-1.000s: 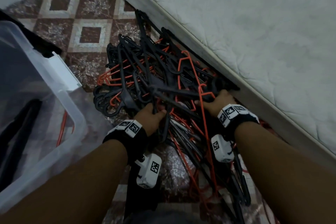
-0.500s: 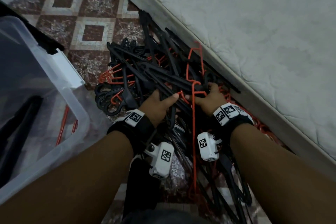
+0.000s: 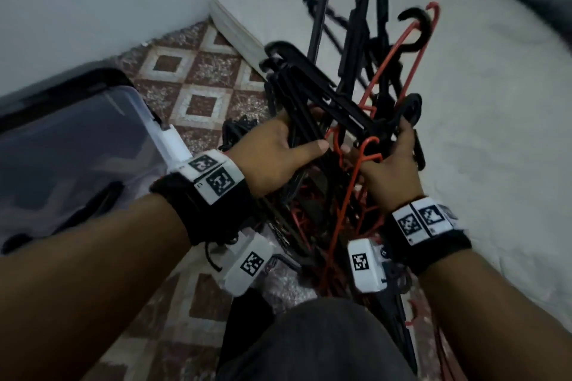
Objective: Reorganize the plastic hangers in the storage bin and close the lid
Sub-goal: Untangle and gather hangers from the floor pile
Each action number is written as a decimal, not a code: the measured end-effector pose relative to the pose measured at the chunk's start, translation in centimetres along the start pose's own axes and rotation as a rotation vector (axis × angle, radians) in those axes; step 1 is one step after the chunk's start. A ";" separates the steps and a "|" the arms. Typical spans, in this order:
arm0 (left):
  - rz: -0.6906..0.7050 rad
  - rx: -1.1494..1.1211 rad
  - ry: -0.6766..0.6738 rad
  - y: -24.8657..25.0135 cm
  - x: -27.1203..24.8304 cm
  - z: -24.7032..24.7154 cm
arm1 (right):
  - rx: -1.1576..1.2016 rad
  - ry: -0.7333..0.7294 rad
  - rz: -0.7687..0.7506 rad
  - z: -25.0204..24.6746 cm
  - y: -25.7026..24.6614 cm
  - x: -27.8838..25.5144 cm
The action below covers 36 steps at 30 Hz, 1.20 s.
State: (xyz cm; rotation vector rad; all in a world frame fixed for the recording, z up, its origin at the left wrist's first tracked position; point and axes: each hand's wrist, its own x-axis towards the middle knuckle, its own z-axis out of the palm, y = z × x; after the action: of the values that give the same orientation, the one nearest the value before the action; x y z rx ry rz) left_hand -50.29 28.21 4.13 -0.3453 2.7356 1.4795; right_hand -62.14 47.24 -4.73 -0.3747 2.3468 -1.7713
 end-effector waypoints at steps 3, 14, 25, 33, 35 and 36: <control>0.066 0.049 0.098 3.2 -1.4 -2.6 | -0.108 0.031 -0.122 -1.1 -5.1 0.6; 0.037 0.274 0.073 4.1 -1.8 -1.8 | -0.257 -0.007 -0.159 -4.8 -8.2 0.2; 0.055 0.239 0.163 3.7 -1.3 -0.7 | -0.214 -0.002 -0.277 -3.7 -11.7 1.6; 0.202 -0.156 0.375 7.3 -0.4 -3.9 | -0.335 0.004 -0.578 -4.4 -21.1 2.8; 0.285 -0.288 0.403 8.5 -0.3 -5.0 | -0.383 0.024 -0.600 -4.4 -22.5 3.2; 0.302 -0.258 0.410 8.7 -0.3 -5.4 | -0.379 0.027 -0.595 -4.5 -22.6 3.2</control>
State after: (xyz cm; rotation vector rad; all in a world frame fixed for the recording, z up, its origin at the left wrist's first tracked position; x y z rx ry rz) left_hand -51.22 28.42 14.29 -0.2731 3.0132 2.0563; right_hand -64.42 44.50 18.22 -1.2176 2.7851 -1.5019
